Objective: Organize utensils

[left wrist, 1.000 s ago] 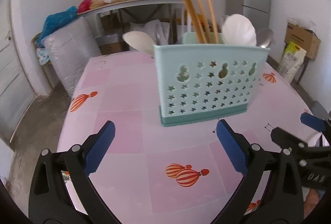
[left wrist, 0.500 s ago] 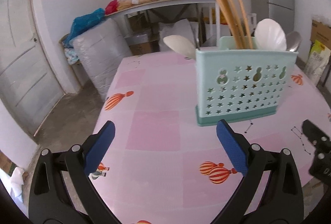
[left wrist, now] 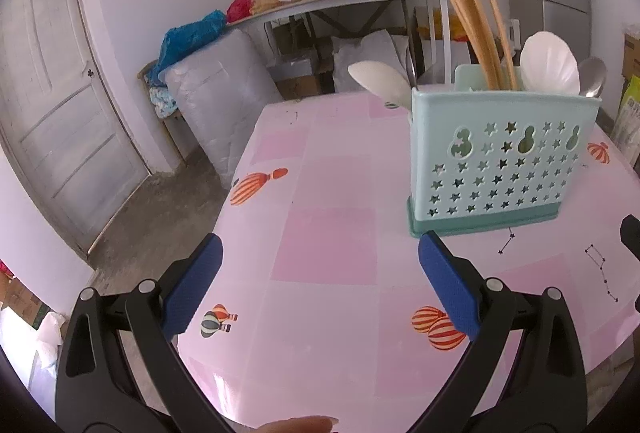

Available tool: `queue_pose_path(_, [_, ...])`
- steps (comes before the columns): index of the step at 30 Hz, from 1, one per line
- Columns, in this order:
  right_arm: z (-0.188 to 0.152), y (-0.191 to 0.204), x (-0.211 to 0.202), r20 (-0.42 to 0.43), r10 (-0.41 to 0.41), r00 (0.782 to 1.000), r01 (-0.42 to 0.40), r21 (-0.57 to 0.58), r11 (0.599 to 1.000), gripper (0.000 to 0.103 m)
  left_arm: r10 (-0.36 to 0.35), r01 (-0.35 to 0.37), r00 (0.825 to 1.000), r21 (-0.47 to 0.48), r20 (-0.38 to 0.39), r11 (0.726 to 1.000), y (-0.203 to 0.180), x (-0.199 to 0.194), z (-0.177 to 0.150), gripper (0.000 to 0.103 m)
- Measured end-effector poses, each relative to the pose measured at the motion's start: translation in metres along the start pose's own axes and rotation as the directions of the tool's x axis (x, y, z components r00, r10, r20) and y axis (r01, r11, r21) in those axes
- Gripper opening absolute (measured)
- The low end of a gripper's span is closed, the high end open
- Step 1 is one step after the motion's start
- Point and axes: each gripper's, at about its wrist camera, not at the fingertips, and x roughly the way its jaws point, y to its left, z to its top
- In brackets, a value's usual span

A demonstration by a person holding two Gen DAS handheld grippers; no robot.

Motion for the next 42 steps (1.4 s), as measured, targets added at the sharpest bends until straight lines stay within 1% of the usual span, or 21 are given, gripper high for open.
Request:
queue_pose_path(12, [0.0001,0.0055,-0.0001,-0.009,0.003,1.000,-0.003,-0.012,1.000,0.096,0.013,-0.014,0.999,-0.012,-0.045,1.000,0.0022,0.0054,-0.0029,0.094])
queue_pose_path(42, [0.0003,0.0067,0.0009,-0.016,0.009,1.000,-0.009,-0.017,1.000,0.096,0.013,-0.013,0.999,-0.014,-0.045,1.000,0.0040,0.0059,-0.0026,0.094])
